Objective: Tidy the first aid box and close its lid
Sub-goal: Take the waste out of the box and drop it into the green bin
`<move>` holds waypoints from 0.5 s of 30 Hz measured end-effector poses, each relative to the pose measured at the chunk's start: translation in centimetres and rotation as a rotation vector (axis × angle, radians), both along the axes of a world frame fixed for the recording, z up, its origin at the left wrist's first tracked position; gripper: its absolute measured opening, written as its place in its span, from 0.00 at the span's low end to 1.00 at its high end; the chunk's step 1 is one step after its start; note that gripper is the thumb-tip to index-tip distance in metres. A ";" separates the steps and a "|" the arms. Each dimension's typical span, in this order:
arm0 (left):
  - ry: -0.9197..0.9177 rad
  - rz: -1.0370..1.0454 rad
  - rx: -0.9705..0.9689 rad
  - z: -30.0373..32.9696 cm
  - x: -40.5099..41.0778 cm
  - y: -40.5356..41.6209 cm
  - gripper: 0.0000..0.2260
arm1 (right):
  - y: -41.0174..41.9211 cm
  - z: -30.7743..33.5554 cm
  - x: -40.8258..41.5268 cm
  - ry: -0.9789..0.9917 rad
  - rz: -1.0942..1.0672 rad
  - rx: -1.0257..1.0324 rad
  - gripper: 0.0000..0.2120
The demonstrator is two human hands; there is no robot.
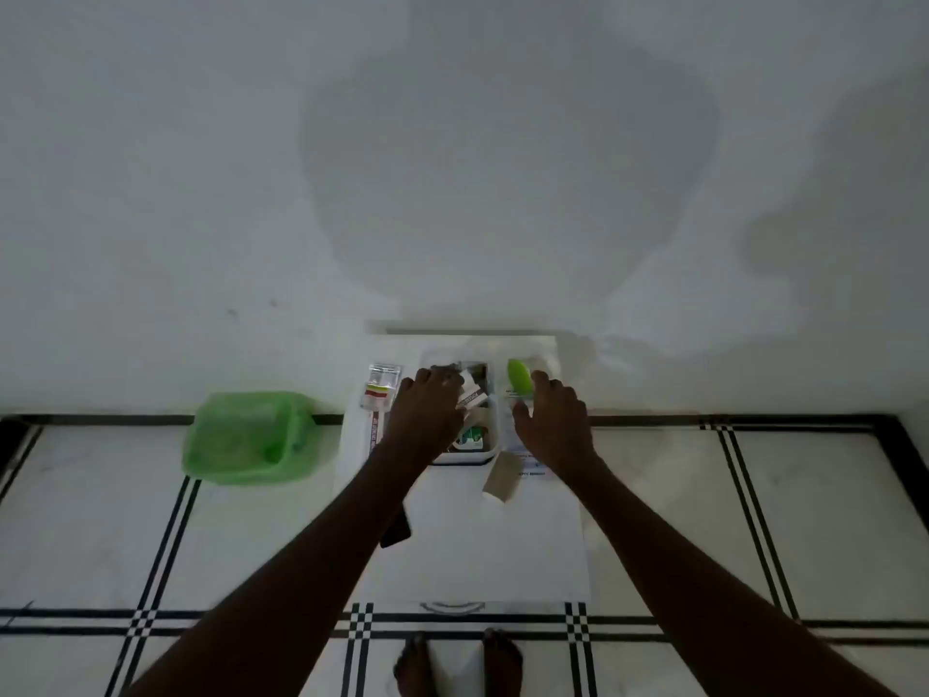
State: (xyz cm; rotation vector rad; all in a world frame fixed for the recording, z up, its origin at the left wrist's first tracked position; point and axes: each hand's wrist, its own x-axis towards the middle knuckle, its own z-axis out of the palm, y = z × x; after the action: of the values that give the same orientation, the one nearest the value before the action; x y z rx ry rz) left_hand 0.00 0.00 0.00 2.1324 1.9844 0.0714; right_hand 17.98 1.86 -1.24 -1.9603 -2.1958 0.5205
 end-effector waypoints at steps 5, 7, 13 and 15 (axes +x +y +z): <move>0.235 0.033 -0.039 -3.0 0.2 3.2 0.21 | 0.8 -4.3 -0.2 0.028 -0.117 -0.068 0.21; 0.276 0.028 -0.066 -3.7 0.4 3.9 0.20 | 1.2 -5.4 -0.6 0.029 -0.151 -0.086 0.23; 0.266 0.029 -0.080 -4.4 0.3 4.8 0.15 | 1.6 -6.7 -1.0 -0.002 -0.229 -0.110 0.26; 0.259 0.029 -0.087 -4.6 0.3 4.8 0.16 | 1.8 -7.1 -1.0 -0.018 -0.248 -0.109 0.26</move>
State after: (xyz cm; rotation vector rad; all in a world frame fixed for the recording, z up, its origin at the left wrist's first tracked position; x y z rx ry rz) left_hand 0.30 4.78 -4.58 2.1504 2.1123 -0.2948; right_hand 16.96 3.64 -8.34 -2.2597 -1.9314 0.5962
